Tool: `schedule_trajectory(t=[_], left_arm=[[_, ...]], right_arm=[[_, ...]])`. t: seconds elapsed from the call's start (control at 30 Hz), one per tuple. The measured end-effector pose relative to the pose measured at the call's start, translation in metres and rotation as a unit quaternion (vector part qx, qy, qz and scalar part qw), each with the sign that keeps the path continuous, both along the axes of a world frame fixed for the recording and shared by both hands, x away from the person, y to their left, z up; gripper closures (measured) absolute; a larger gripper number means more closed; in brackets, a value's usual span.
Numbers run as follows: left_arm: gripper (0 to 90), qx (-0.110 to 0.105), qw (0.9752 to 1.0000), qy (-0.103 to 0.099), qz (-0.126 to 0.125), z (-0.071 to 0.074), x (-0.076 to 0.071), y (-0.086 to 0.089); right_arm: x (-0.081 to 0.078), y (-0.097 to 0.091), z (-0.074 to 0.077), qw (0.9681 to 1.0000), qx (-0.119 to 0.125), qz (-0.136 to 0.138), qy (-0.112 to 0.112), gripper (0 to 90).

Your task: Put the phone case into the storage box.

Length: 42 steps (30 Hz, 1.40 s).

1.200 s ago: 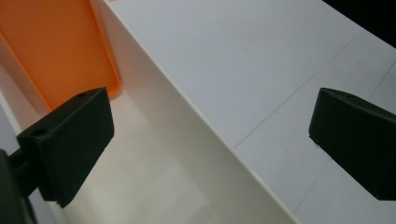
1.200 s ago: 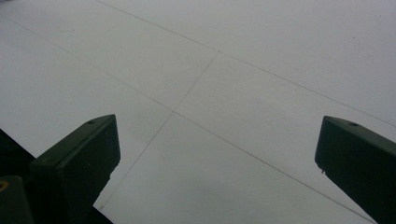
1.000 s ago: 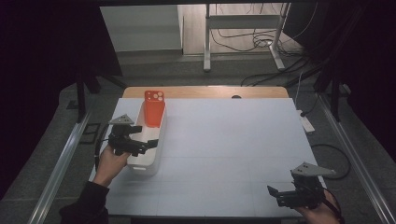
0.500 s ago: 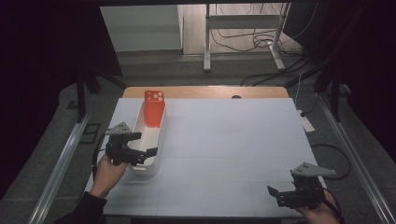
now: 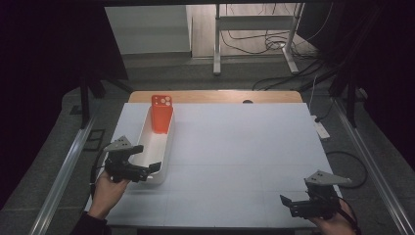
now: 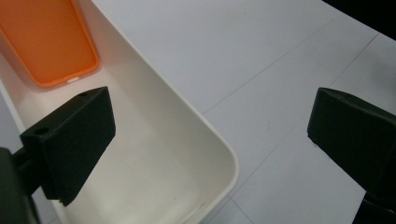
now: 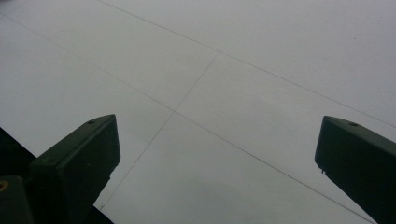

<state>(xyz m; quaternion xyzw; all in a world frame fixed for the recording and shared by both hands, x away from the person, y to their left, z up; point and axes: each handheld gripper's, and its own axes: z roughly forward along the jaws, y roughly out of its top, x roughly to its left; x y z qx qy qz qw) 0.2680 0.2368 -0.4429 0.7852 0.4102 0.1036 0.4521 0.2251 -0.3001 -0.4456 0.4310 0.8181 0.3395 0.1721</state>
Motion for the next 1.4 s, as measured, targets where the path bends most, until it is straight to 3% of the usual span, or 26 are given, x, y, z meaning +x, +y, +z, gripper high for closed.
schedule_trajectory(t=[1.1, 1.4], left_arm=[[1.4, 0.014, 0.9992, 0.003, 0.036, -0.010, -0.055, 0.025], [1.0, 0.028, 0.9986, 0.003, 0.045, -0.015, -0.068, 0.030]], right_arm=[[0.000, 0.001, 0.000, 1.0000, -0.002, -0.002, 0.001, 0.0], [0.000, 0.001, 0.000, 1.0000, -0.003, -0.002, 0.001, 0.0]])
